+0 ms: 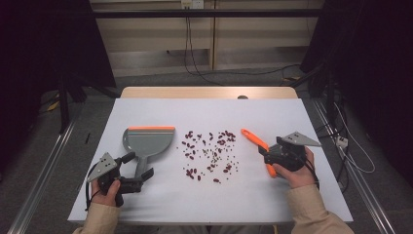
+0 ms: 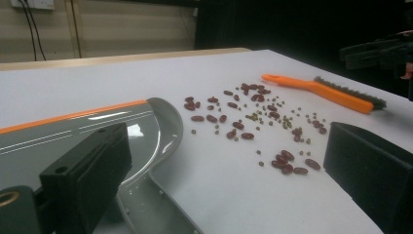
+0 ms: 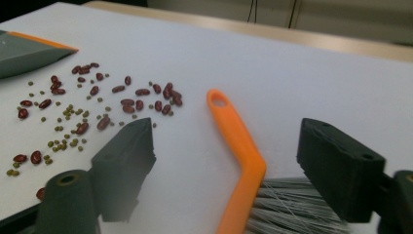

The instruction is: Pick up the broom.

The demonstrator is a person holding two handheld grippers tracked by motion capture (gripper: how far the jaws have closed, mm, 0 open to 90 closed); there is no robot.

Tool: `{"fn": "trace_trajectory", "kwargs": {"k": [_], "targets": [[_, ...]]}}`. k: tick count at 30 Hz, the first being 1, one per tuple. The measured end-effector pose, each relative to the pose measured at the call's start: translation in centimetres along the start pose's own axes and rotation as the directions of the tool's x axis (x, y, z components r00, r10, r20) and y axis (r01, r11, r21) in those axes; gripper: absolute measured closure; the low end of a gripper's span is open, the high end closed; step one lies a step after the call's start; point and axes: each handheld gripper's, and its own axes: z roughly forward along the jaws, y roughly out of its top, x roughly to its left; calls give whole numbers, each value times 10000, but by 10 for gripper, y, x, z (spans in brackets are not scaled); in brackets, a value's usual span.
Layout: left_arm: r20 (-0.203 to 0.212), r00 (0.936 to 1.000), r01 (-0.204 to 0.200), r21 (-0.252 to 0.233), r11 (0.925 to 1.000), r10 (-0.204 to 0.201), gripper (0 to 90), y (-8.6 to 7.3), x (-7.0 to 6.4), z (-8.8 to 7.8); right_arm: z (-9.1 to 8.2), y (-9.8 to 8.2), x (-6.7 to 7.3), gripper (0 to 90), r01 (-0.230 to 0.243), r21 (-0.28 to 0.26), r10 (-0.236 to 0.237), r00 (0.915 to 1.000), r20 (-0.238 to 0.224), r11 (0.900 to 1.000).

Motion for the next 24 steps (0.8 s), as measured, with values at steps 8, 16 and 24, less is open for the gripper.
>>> {"fn": "trace_trajectory", "kwargs": {"k": [8,16,24], "targets": [[96,9999,-80,-14,10000,80,32,1,-2,0,22,11,-11,412,102,1072,-125,9997,211,9942],[160,9998,-71,-36,10000,71,32,1,-2,0,35,15,-22,463,-270,1721,201,9989,422,9847],[222,9997,-87,-16,10000,87,32,1,-2,0,47,16,-23,473,-260,2373,151,9988,476,9711]]}}
